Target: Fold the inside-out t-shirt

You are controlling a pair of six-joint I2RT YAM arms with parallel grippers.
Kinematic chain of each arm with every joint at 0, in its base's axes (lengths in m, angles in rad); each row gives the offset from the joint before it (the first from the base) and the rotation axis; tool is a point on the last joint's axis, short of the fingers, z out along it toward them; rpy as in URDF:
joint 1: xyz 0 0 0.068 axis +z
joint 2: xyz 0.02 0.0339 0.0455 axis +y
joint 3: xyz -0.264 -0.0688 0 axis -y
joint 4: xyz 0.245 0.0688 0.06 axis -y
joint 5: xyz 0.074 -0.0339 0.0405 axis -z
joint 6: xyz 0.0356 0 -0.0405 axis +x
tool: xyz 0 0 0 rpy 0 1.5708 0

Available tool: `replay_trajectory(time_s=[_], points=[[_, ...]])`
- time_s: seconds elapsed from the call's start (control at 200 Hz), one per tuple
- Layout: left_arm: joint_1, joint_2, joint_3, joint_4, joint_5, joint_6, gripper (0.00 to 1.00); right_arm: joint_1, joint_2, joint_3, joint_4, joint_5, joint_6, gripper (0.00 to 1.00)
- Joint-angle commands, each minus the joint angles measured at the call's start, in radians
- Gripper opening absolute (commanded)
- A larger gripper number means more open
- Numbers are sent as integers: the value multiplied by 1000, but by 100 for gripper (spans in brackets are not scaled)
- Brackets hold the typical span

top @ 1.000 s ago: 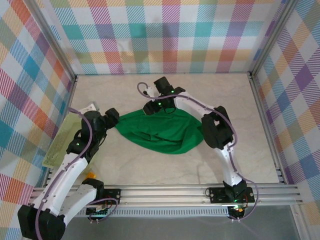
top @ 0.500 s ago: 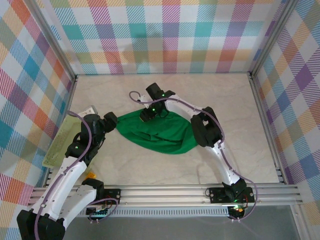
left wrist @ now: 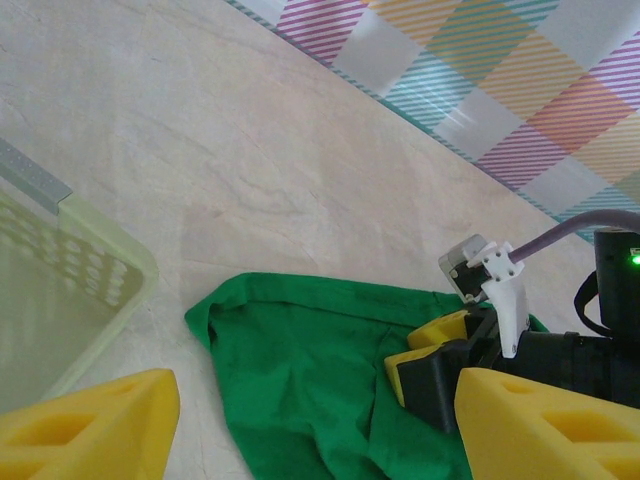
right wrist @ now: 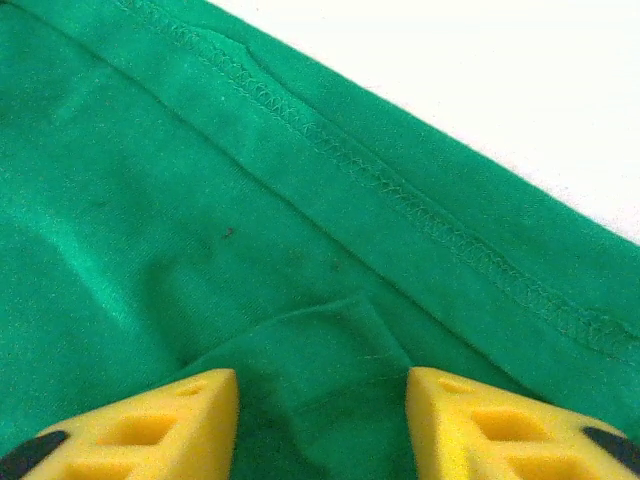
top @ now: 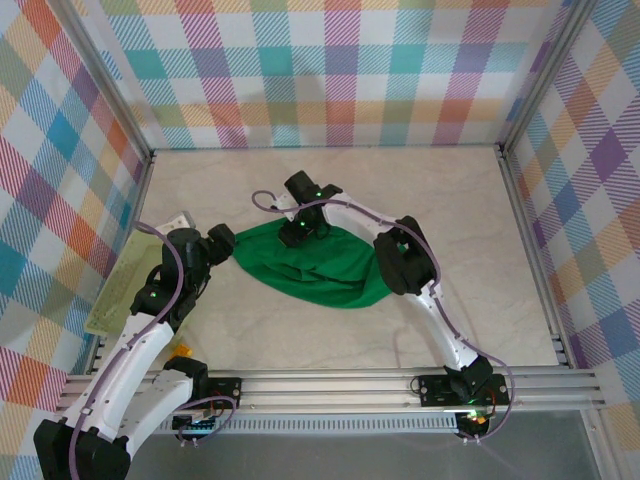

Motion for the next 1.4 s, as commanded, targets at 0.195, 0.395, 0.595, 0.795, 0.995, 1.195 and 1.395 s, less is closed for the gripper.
replay_trajectory(time_s=[0.195, 0.395, 0.595, 0.795, 0.995, 1.195, 1.395], points=[[8, 18, -18, 0, -11, 19, 74, 9, -13, 20, -20, 27, -16, 14], [9, 103, 5, 1, 9, 20, 74, 9, -198, -117, 41, 39, -9, 17], [9, 195, 28, 1, 34, 12, 73, 4, -348, -287, 121, 28, 18, 19], [8, 273, 58, -2, 55, 10, 71, -8, -376, -376, 174, -7, 46, 27], [8, 255, 51, 1, 60, 8, 72, -8, -243, -251, 114, 9, 19, 38], [9, 243, 42, 1, 53, 12, 73, -8, -155, -168, 88, 12, -4, 40], [9, 240, 44, 0, 47, 16, 73, -9, -109, -127, 72, -10, -9, 40]])
